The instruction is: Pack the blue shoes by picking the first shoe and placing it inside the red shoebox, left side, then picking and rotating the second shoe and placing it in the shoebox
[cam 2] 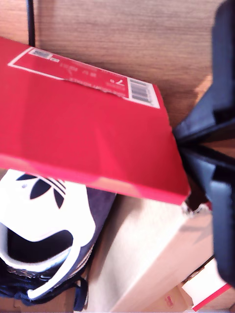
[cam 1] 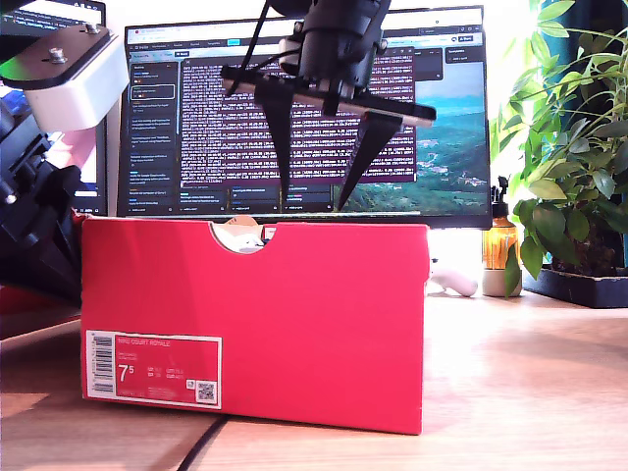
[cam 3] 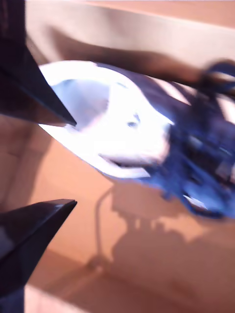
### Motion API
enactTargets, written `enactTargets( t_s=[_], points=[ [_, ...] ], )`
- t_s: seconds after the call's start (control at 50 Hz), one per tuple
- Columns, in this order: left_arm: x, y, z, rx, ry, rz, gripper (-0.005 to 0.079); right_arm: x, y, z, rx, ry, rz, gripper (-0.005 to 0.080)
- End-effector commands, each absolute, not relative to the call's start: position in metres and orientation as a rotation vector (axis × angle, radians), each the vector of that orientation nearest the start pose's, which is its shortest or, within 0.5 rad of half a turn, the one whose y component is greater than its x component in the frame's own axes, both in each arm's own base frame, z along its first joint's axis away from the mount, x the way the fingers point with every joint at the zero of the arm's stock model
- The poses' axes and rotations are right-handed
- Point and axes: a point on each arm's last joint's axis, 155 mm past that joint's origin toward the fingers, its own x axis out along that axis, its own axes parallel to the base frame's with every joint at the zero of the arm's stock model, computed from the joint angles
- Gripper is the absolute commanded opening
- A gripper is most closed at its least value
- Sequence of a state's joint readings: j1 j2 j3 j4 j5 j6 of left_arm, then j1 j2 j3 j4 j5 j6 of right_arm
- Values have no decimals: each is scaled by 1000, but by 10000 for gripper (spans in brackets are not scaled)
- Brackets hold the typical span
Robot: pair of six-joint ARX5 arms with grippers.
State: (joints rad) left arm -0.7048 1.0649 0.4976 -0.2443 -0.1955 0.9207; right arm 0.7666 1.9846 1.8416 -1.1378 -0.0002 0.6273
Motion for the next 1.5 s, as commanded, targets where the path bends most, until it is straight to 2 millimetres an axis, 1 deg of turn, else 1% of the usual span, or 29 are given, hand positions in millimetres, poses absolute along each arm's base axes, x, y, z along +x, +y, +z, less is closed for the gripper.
enactTargets(
  t_s=[0.0, 0.16, 0.28, 0.34, 0.38, 0.42, 0.5, 0.52, 0.56, 0.9, 0.96, 1.02, 1.08, 1.12, 1.18, 1.34, 1.48],
  points=[
    [260, -175, 81, 1192, 442, -794, -19, 311, 312, 98, -6, 1402, 223, 431],
    [260, -176, 83, 1191, 436, -791, -19, 304, 322, 76, -5, 1408, 227, 431],
    [260, -175, 82, 1191, 437, -792, -19, 304, 329, 55, 0, 1422, 223, 427],
    [260, -175, 83, 1191, 436, -792, -19, 307, 334, 47, 1, 1418, 228, 419],
    [260, -175, 82, 1191, 437, -792, -19, 309, 337, 44, 2, 1410, 236, 387],
    [260, -175, 82, 1191, 437, -792, -19, 313, 340, 41, 7, 1398, 241, 332],
    [260, -175, 82, 1192, 439, -792, -19, 324, 343, 39, 6, 1351, 233, 167],
    [260, -175, 82, 1192, 440, -792, -19, 327, 342, 39, -5, 1340, 235, 139],
    [259, -175, 81, 1193, 443, -794, -19, 330, 343, 40, -14, 1323, 240, 128],
    [260, -175, 82, 1191, 438, -793, -19, 318, 329, 35, -99, 1372, 237, 137],
    [260, -175, 82, 1191, 438, -793, -19, 316, 328, 35, -102, 1384, 237, 185],
    [260, -175, 82, 1191, 438, -792, -19, 314, 330, 37, -95, 1394, 248, 273],
    [260, -175, 82, 1191, 440, -793, -19, 311, 336, 39, -83, 1406, 286, 363],
    [260, -175, 82, 1191, 440, -793, -19, 311, 341, 40, -70, 1405, 308, 395],
    [260, -175, 82, 1192, 440, -793, -19, 312, 345, 43, -59, 1400, 321, 411],
    [259, -174, 81, 1192, 445, -795, -19, 312, 352, 48, -54, 1391, 343, 413],
    [259, -175, 81, 1192, 444, -795, -19, 319, 357, 66, -40, 1368, 352, 413]
  ],
)
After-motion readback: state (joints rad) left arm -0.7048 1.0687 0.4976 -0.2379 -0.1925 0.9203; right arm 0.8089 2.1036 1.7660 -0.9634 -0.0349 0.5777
